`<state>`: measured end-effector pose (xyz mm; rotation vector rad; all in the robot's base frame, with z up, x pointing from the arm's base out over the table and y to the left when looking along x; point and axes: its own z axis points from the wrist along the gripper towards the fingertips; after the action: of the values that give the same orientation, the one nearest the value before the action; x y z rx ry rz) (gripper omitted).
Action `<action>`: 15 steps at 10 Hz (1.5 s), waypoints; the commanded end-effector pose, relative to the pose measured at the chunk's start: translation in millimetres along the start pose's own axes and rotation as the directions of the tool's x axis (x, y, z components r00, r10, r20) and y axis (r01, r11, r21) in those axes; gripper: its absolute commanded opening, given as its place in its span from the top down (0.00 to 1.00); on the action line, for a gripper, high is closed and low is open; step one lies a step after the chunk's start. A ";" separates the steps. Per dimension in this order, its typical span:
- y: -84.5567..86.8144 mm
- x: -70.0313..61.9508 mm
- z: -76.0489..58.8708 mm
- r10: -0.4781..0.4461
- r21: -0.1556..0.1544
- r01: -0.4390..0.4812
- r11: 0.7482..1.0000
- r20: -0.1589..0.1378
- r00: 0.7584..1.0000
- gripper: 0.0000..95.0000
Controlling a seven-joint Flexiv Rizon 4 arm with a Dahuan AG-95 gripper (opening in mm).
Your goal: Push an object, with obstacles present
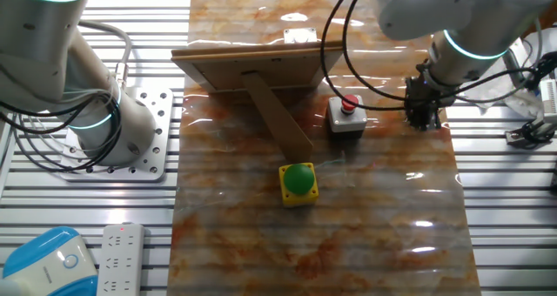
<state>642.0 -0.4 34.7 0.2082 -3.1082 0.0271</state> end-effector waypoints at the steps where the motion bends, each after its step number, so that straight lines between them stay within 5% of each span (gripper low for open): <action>1: -25.6 -9.2 -6.6 -0.005 -0.033 0.005 0.999 -0.021 1.000 1.00; 5: -63.9 -13.5 -18.2 -0.007 -0.031 0.006 1.000 -0.047 0.999 1.00; 7: -67.8 -13.6 -26.9 0.045 -0.025 -0.047 0.999 -0.049 0.998 1.00; 8: -71.0 -13.6 -30.5 0.054 -0.053 -0.056 0.997 -0.039 0.998 1.00; 11: -66.3 -13.6 -32.3 0.058 -0.103 -0.058 0.993 -0.003 0.998 1.00; 15: -56.7 -13.4 -32.6 0.089 -0.093 -0.088 0.992 0.005 0.996 1.00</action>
<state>663.9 -53.3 67.6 0.0944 -3.1260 -0.1371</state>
